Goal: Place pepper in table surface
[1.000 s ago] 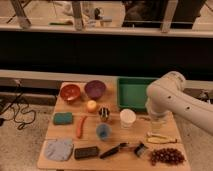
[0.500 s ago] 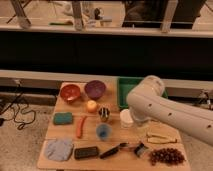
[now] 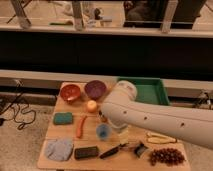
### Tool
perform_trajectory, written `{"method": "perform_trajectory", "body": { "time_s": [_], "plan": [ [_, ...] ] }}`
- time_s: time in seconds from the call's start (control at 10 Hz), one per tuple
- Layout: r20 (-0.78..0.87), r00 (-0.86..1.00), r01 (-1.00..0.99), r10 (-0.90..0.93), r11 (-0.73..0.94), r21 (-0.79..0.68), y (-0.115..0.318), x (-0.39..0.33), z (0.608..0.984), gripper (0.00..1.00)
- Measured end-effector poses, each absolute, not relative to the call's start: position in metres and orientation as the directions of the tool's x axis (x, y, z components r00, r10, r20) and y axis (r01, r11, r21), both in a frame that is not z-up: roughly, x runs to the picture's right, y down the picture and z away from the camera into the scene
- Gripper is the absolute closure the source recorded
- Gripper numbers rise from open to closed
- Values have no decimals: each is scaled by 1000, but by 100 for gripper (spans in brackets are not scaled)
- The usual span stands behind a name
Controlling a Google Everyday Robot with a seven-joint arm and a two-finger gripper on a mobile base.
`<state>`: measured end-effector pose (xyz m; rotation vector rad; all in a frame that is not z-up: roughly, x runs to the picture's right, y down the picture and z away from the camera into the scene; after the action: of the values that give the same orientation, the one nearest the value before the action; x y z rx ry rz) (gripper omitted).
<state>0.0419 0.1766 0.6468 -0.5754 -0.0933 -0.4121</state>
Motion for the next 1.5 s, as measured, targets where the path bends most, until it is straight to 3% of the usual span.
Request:
{"method": "perform_trajectory", "body": {
  "time_s": [0.2, 1.1, 1.5],
  "plan": [
    [295, 886, 462, -357, 726, -509, 181, 10, 645, 20],
    [313, 874, 486, -373, 708, -513, 184, 1, 646, 20],
    [341, 825, 565, -450, 664, -489, 182, -64, 652, 20]
  ]
}}
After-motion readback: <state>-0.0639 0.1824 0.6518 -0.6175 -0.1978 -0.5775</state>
